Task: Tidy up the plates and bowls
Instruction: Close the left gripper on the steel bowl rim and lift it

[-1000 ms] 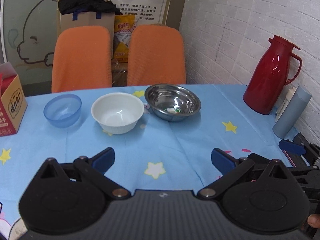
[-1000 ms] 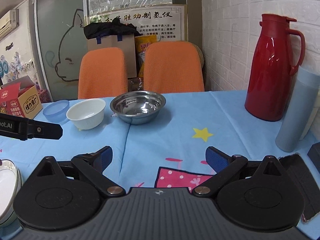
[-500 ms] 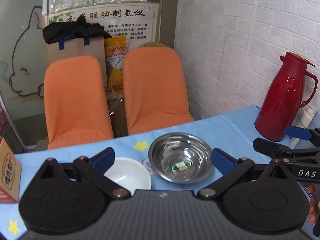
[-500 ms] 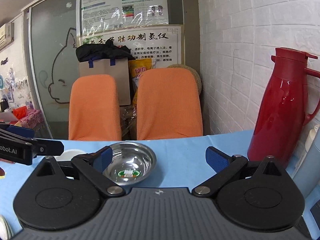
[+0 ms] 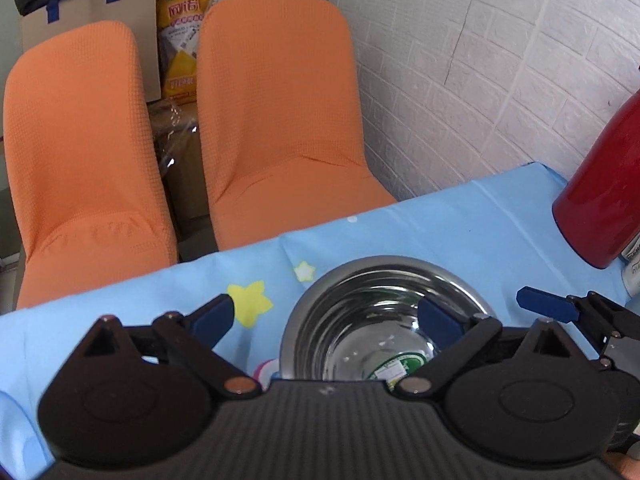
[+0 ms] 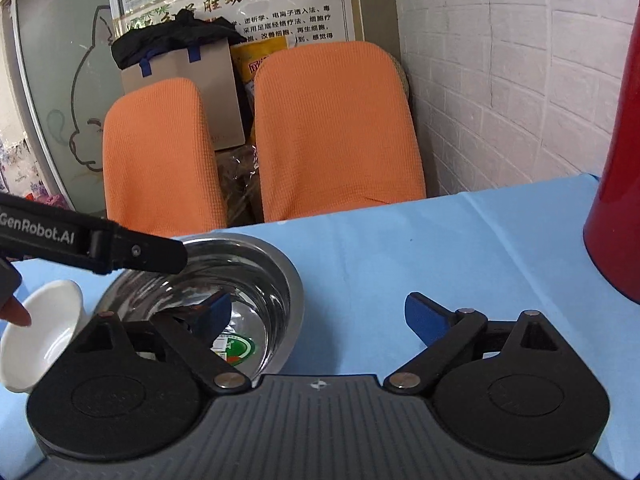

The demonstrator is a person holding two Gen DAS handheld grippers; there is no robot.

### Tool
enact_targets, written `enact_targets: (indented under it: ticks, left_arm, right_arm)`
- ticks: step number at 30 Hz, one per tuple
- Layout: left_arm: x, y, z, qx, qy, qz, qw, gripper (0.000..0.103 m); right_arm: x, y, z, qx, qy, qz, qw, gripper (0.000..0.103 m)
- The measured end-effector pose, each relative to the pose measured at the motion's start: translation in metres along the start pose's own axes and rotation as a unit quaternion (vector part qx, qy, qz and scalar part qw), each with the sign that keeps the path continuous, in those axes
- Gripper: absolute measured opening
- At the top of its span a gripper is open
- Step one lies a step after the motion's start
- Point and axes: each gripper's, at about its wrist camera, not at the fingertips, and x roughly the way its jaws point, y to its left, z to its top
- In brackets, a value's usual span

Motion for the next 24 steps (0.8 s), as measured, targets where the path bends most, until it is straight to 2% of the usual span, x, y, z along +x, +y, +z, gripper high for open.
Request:
enact_targets:
  ticks: [5,10,14,17,18,20,24]
  left_arm:
    - [0.018,0.002,-0.001,0.0,0.02,-0.013,0.9997,0.077]
    - [0.021,-0.006,-0.007,0.02,0.023,0.003,0.9995,0.075]
    - [0.025,-0.008,-0.009,0.028,0.039,0.013,0.9988,0.067]
    - [0.026,-0.011,-0.01,0.041,0.041,0.023,0.9981,0.055]
    - [0.025,-0.013,-0.01,0.04,0.041,0.019,0.9982,0.055]
    - [0.022,-0.015,-0.01,0.038,0.036,0.024,0.9983,0.054]
    - [0.005,-0.015,-0.006,0.014,0.028,0.009,0.9995,0.053]
  right_arm:
    - [-0.004,0.0,-0.005,0.002,-0.006,0.011,1.0,0.103]
    - [0.003,0.012,-0.005,-0.015,0.005,0.019,1.0,0.103]
    - [0.008,0.02,-0.01,-0.025,0.02,0.031,0.999,0.102]
    - [0.008,0.028,-0.01,-0.044,0.022,0.033,0.998,0.089]
    - [0.008,0.029,-0.009,-0.042,0.025,0.041,0.998,0.083]
    - [0.004,0.033,-0.007,-0.045,0.025,0.038,0.998,0.083]
    - [-0.011,0.033,0.001,-0.053,0.006,0.033,0.998,0.084]
